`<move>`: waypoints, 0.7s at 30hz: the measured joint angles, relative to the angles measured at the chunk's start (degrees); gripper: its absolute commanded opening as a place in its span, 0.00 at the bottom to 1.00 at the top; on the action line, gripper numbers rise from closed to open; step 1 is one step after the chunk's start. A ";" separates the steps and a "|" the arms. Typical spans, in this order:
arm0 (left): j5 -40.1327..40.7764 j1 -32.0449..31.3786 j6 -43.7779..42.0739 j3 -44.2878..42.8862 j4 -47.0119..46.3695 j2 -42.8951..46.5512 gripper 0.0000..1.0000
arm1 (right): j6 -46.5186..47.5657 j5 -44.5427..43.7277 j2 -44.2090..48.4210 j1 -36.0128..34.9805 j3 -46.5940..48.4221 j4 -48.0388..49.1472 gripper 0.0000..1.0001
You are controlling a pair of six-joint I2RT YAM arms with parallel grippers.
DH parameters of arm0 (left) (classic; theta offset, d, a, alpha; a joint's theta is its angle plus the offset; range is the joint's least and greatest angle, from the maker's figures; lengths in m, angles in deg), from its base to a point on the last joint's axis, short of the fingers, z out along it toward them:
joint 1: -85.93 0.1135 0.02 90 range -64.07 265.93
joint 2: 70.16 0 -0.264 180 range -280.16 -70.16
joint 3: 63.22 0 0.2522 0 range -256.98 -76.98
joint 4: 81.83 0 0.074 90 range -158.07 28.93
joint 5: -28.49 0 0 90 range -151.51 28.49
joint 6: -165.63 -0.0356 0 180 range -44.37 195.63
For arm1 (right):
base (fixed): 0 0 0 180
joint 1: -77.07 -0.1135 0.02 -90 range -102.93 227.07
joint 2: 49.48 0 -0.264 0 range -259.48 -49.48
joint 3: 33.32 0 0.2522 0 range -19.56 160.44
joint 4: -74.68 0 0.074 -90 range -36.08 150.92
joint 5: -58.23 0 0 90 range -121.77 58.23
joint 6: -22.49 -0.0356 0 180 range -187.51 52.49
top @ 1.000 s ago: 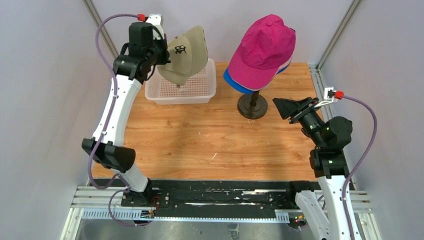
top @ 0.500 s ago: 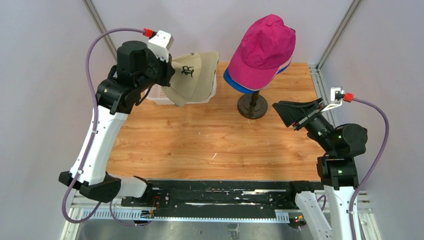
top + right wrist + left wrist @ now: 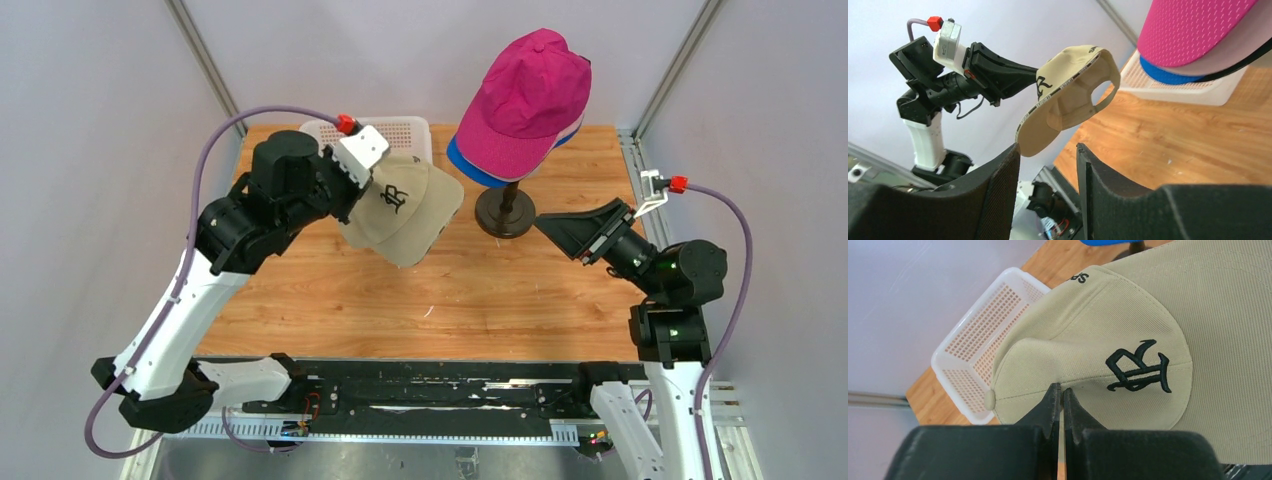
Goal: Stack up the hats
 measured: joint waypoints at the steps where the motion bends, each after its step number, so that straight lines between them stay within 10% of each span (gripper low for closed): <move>1: 0.59 -1.18 -1.09 0.72 -0.02 0.44 0.00 | -1.57 0.94 -0.09 0.00 -0.74 1.01 0.44; 21: 7.98 -21.86 -18.10 11.43 -2.64 3.54 0.00 | -13.53 7.72 3.43 -1.29 -14.25 3.76 0.43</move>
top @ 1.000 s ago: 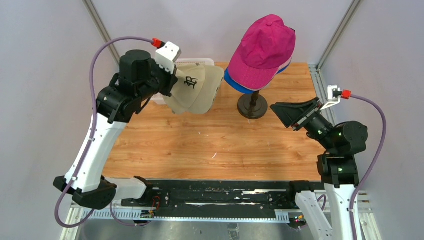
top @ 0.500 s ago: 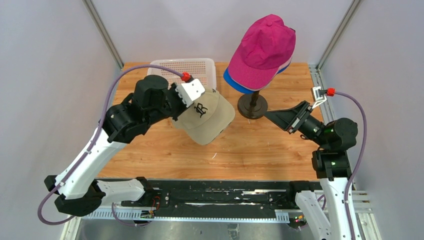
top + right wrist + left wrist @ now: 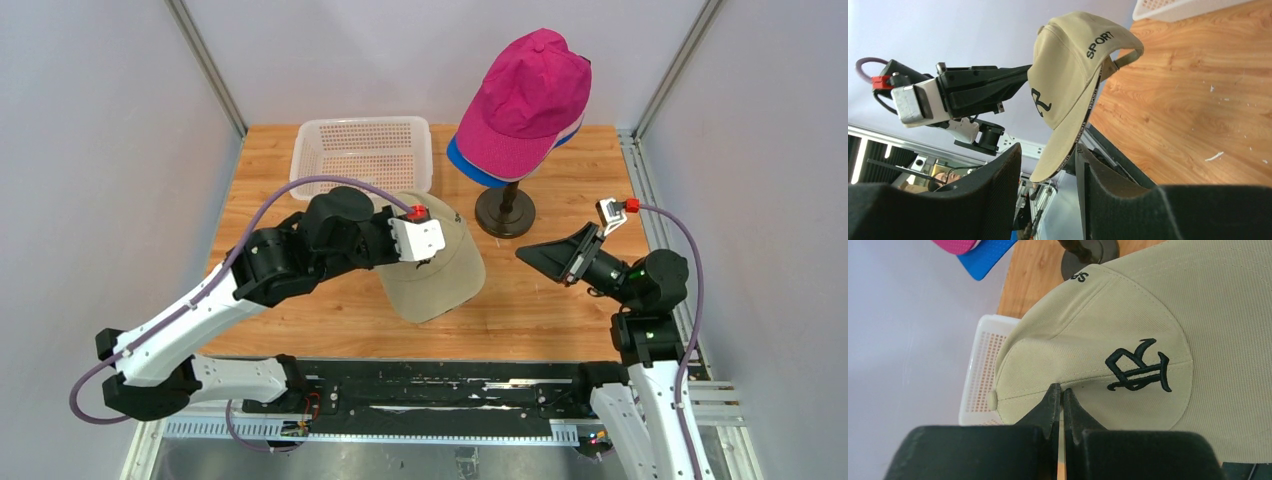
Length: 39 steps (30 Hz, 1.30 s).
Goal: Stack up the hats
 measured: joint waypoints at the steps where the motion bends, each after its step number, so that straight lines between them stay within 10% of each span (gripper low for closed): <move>1: 0.13 -0.44 -0.57 0.37 -0.46 -0.17 0.00 | -0.28 0.00 0.22 0.00 -0.90 0.09 0.43; 26: -2.03 -1.88 -5.95 1.01 -4.83 -5.90 0.00 | -1.38 -2.34 -1.62 -4.76 -7.98 2.99 0.43; 39: -4.24 -0.20 -7.10 0.33 -4.94 -9.29 0.00 | -1.70 -5.95 -3.80 -6.45 -11.04 7.43 0.63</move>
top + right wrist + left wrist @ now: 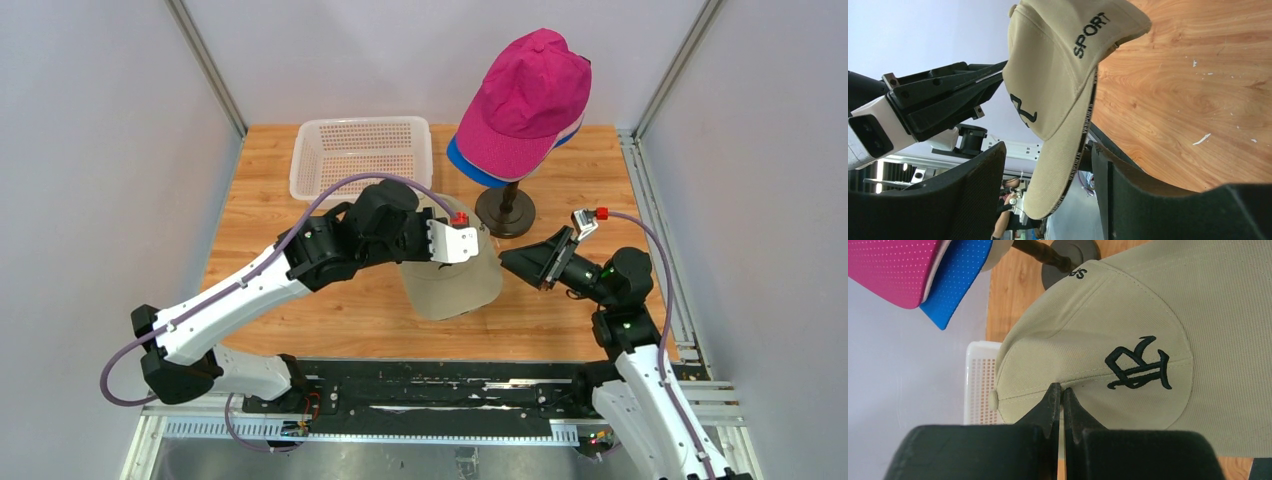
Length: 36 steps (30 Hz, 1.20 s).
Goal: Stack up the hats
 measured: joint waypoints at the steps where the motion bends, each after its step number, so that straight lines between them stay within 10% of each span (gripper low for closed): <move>1: -0.33 0.33 -0.15 -0.02 0.00 -0.02 0.00 | -0.11 -0.24 -0.15 -0.02 -0.33 0.48 0.63; 36: -8.52 1.40 -4.20 -0.22 -0.96 -0.31 0.00 | -7.61 -3.65 -11.56 -3.34 -5.46 20.15 0.11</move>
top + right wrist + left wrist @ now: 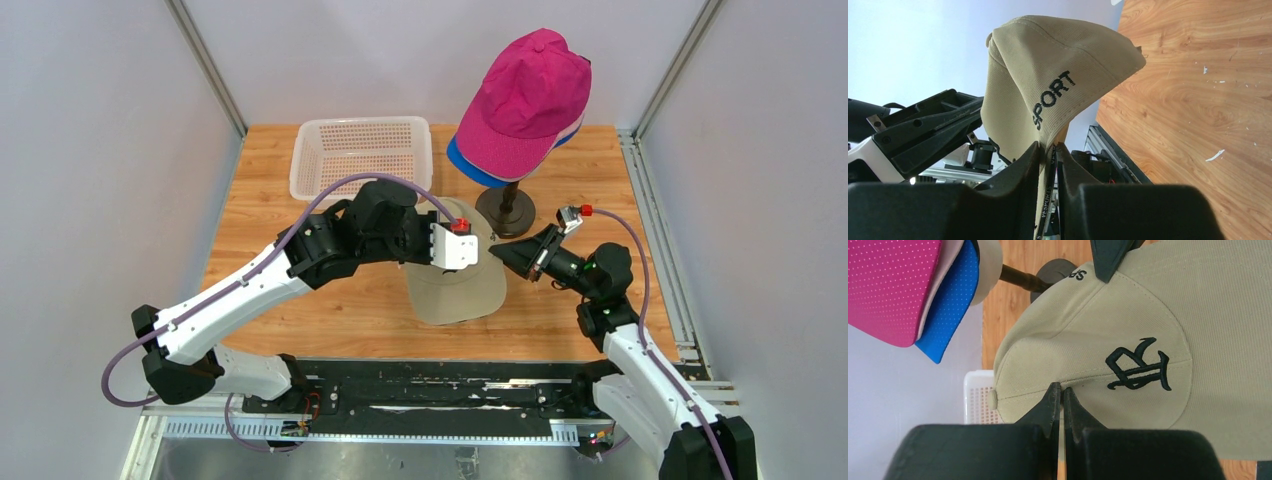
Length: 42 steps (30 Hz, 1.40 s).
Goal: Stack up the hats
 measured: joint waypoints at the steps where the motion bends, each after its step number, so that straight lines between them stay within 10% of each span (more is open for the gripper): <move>1: -0.15 0.00 0.00 0.00 0.02 0.00 0.00 | -0.11 0.00 -0.07 -0.13 -0.04 0.15 0.06; 8: -0.22 0.00 -0.11 0.02 0.81 0.02 0.01 | -1.14 -0.39 -0.02 -0.22 -0.20 1.40 0.01; 20: 13.22 0.00 5.51 0.02 -3.15 0.61 0.61 | -1.03 -1.44 0.87 -0.48 -0.50 2.73 0.01; 42: 44.89 7.08 28.13 -1.36 -9.03 12.70 0.69 | 16.98 -11.63 -13.44 -20.31 28.35 -1.33 0.00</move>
